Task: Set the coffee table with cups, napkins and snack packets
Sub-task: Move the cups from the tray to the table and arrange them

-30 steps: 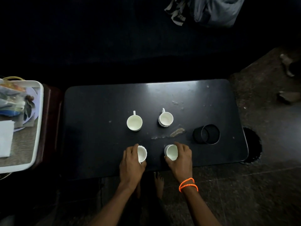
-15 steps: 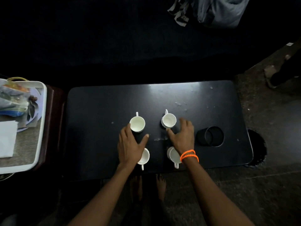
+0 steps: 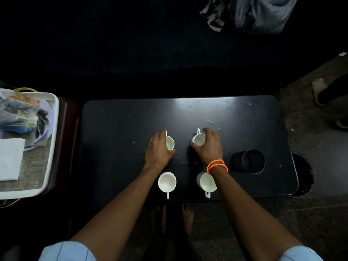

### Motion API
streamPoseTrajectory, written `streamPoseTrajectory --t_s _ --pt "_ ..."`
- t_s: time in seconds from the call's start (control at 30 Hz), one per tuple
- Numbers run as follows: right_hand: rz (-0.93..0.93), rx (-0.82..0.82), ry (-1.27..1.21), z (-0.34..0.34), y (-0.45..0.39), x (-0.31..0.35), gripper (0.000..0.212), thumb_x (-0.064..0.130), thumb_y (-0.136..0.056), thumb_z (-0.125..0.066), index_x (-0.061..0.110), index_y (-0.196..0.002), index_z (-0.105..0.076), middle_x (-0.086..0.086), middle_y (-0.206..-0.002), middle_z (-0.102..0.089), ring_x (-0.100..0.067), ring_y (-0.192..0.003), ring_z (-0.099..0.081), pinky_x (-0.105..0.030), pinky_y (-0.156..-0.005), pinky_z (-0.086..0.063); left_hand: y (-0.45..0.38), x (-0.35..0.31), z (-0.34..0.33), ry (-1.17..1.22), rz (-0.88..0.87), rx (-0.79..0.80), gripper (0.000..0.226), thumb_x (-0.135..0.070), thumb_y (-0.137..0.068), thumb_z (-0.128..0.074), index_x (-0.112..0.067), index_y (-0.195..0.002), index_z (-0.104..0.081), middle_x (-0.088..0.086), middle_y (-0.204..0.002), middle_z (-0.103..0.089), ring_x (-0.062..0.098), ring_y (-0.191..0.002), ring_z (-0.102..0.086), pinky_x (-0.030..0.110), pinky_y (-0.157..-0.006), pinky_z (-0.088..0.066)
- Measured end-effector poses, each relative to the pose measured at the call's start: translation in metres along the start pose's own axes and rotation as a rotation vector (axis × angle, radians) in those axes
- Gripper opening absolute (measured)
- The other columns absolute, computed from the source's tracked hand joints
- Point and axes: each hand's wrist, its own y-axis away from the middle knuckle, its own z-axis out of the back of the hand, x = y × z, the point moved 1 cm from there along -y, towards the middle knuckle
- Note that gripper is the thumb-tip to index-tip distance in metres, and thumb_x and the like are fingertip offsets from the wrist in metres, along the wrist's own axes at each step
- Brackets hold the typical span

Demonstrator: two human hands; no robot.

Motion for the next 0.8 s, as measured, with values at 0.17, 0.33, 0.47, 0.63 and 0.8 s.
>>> streamPoseTrajectory --t_s 0.17,0.33,0.47,0.63,0.8 --pt "-0.007 -0.017 0.031 0.003 0.002 -0.003 0.062 0.034 -0.077 -0.080 0.011 -0.130 -0.057 -0.015 -0.126 -0.060 -0.034 -0.120 -0.054 -0.038 -0.091 -0.050 0.000 -0.003 -0.004 -0.017 -0.009 -0.007 0.086 -0.033 -0.076 -0.082 -0.020 -0.150 -0.040 0.008 -0.137 -0.055 0.030 -0.126 -0.053 0.045 -0.095 -0.052" --pt "0.001 0.003 0.054 0.003 0.001 -0.005 0.054 0.036 -0.077 -0.079 0.011 -0.121 -0.062 -0.013 -0.120 -0.061 -0.034 -0.115 -0.056 -0.037 -0.087 -0.050 -0.002 -0.005 -0.005 -0.033 -0.025 -0.009 0.085 -0.034 -0.077 -0.081 -0.019 -0.150 -0.040 0.008 -0.136 -0.055 0.030 -0.126 -0.052 0.045 -0.095 -0.052" --pt "-0.007 0.026 0.043 0.003 0.001 -0.005 0.061 0.037 -0.074 -0.081 0.013 -0.125 -0.060 -0.013 -0.124 -0.060 -0.033 -0.117 -0.055 -0.037 -0.089 -0.050 -0.004 -0.003 -0.007 -0.021 -0.044 -0.001 0.089 -0.038 -0.076 -0.083 -0.019 -0.150 -0.037 0.009 -0.137 -0.055 0.030 -0.128 -0.051 0.044 -0.096 -0.051" --pt "-0.030 -0.099 -0.001 0.006 0.018 -0.013 0.068 0.051 -0.072 -0.081 0.012 -0.123 -0.059 -0.012 -0.117 -0.062 -0.034 -0.112 -0.057 -0.042 -0.090 -0.050 0.017 0.011 -0.011 0.128 0.047 -0.066 0.116 -0.063 -0.068 -0.081 -0.016 -0.158 -0.024 0.010 -0.151 -0.044 0.031 -0.137 -0.045 0.045 -0.108 -0.045" --pt "-0.035 -0.212 0.095 0.005 0.044 -0.019 0.053 0.058 -0.079 -0.073 0.016 -0.108 -0.060 -0.008 -0.107 -0.062 -0.033 -0.101 -0.058 -0.042 -0.081 -0.049 0.060 0.031 -0.024 0.222 0.175 -0.095 0.114 -0.086 -0.072 -0.057 -0.020 -0.159 -0.021 0.007 -0.157 -0.038 0.028 -0.143 -0.043 0.046 -0.111 -0.044"
